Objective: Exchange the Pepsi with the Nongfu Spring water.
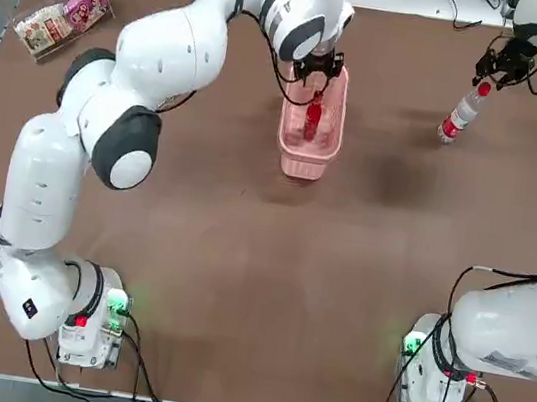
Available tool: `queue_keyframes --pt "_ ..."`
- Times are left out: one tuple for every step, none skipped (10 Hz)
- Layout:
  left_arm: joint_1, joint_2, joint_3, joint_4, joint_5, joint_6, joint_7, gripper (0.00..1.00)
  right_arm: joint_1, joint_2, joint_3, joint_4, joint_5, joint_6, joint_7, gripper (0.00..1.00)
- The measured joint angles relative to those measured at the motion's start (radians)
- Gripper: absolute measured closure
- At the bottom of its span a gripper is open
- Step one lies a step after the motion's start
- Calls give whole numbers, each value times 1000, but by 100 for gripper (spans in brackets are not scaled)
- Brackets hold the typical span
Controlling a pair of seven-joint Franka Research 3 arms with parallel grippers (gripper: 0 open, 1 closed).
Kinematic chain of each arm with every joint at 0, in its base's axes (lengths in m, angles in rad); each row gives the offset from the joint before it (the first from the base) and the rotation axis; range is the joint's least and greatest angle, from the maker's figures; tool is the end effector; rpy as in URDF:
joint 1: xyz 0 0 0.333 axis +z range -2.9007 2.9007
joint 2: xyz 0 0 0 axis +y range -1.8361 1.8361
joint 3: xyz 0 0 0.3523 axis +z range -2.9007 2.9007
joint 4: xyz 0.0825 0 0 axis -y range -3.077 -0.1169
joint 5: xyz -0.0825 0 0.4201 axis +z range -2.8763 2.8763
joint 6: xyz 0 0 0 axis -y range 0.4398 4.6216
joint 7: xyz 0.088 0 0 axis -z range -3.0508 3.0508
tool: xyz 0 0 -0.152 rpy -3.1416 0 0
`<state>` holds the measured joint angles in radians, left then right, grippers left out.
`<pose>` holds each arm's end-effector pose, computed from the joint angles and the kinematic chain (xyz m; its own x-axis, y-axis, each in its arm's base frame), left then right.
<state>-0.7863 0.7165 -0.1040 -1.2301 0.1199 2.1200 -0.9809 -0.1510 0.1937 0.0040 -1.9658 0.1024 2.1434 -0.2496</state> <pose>0.5447 -0.6233 0.3346 0.9881 0.0761 0.1337 0.0598 -0.9908 0.1217 0.6241 -0.0842 0.3451 0.9989 0.0462 0.0033 0.0463 -0.9951 -0.0877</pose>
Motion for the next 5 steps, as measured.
queue_keyframes --pt "-1 7 -3 0 0 4 0 28 0 0 0 -4 0 1 0 15" --pt "-2 15 -5 0 -1 13 0 30 0 0 0 -6 1 1 3 15" --pt "-2 25 -5 0 -1 22 0 35 1 -1 0 -7 2 0 7 15" --pt "-2 33 -5 0 -1 29 0 40 6 -1 0 -9 2 0 11 15" --pt "-2 39 -5 0 -1 33 0 41 10 -1 0 -10 3 -1 13 18"
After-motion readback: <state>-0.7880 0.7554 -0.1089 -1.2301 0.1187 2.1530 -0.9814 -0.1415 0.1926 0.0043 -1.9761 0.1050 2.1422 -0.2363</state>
